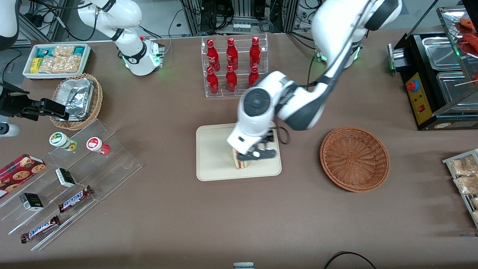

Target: Place sandwich from basket to tray

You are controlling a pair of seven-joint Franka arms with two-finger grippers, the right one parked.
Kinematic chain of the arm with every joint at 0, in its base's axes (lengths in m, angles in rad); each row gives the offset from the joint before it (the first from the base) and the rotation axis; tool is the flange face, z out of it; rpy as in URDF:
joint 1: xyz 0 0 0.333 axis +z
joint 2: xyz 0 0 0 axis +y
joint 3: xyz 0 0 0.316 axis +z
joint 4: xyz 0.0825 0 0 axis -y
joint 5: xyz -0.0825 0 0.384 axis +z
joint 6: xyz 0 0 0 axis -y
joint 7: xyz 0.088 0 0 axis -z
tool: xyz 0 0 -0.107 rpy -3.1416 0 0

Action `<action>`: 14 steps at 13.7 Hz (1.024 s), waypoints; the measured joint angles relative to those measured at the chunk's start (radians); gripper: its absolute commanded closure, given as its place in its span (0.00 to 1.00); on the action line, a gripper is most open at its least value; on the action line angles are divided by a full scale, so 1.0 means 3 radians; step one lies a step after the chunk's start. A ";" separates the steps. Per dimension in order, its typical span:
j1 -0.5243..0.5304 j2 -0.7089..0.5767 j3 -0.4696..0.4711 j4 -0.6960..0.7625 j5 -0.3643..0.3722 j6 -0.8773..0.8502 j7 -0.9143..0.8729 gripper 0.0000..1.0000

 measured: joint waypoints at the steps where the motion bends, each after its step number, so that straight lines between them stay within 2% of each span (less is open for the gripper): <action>1: 0.0127 -0.0108 0.0002 -0.0111 -0.0014 -0.0032 0.0203 0.00; 6: 0.0503 -0.0516 0.0024 -0.0593 -0.0018 -0.0048 0.0768 0.00; 11: 0.1107 -0.1146 0.0033 -0.1225 -0.0078 -0.0072 0.1634 0.00; 14: 0.1381 -0.1435 0.0036 -0.1437 -0.0125 -0.0214 0.1996 0.00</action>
